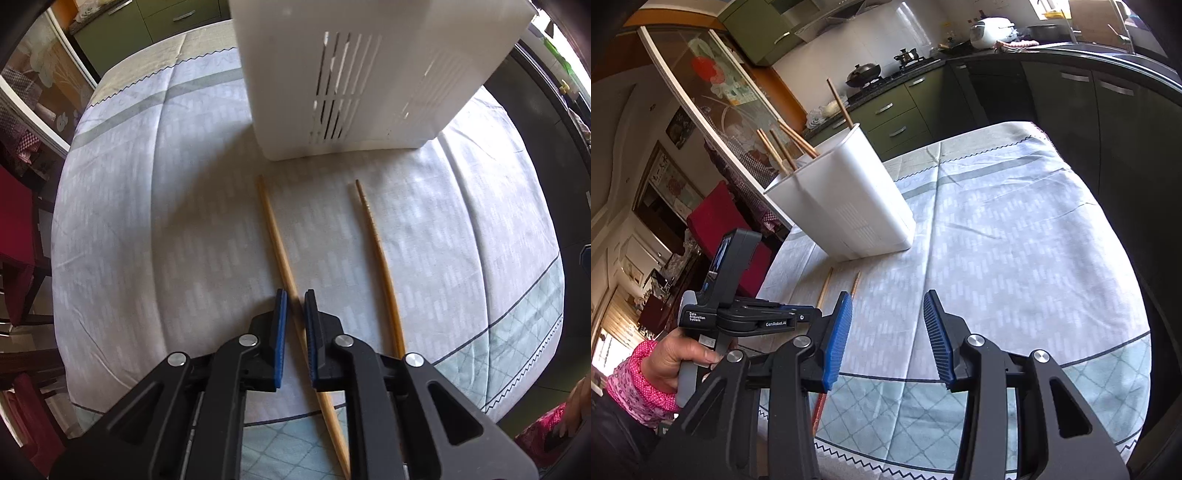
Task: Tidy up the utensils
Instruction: 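Grasp a wooden chopstick with the left tool while the right tool approaches the last one, then grasp the last wooden chopstick with the right tool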
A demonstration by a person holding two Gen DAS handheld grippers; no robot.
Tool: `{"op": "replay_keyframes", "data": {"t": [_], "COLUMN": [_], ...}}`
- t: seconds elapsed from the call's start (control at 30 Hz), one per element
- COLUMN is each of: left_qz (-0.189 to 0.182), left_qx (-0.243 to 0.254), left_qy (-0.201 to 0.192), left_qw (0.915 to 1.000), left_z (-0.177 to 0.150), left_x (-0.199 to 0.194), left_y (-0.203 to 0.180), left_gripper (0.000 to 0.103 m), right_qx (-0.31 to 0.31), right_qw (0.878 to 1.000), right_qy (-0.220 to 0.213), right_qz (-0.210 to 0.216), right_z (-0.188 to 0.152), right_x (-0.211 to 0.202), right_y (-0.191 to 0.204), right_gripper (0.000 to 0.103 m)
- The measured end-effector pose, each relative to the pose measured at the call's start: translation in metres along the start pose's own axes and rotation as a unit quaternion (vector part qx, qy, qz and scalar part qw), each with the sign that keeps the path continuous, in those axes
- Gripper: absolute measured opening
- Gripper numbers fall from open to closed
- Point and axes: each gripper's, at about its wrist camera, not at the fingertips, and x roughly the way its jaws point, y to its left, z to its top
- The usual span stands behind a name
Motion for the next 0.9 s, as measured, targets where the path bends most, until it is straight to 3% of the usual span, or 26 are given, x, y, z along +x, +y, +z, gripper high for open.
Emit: {"op": "replay_keyframes", "data": {"t": [0.2,0.33,0.63,0.9], "left_qz": [-0.009,-0.027,-0.043,-0.070], "left_qx": [0.008,-0.010,-0.037,-0.053], "left_qy": [0.003,-0.007,-0.032,-0.072], "left_qw": [0.9999,0.9996,0.9979,0.9935], "left_z": [0.004,0.012,-0.009,-0.022], "left_x": [-0.001,0.003,-0.008,-0.038], "left_y": [0.012,0.030,0.079,0.107], "left_gripper": [0.010,0.006,0.006,0.006], "right_qx": [-0.028,-0.057,-0.136,-0.157], "right_qw": [0.999,0.996,0.974,0.962], "right_qy": [0.030,0.058,0.134,0.147], "right_qz": [-0.008,-0.043,-0.122,-0.169], "right_z": [-0.003,-0.005,-0.012,-0.016], "right_x": [0.031,0.066,0.157,0.189], "right_y": [0.031,0.052,0.096,0.109], "right_gripper": [0.041,0.041,0.041,0.041]}}
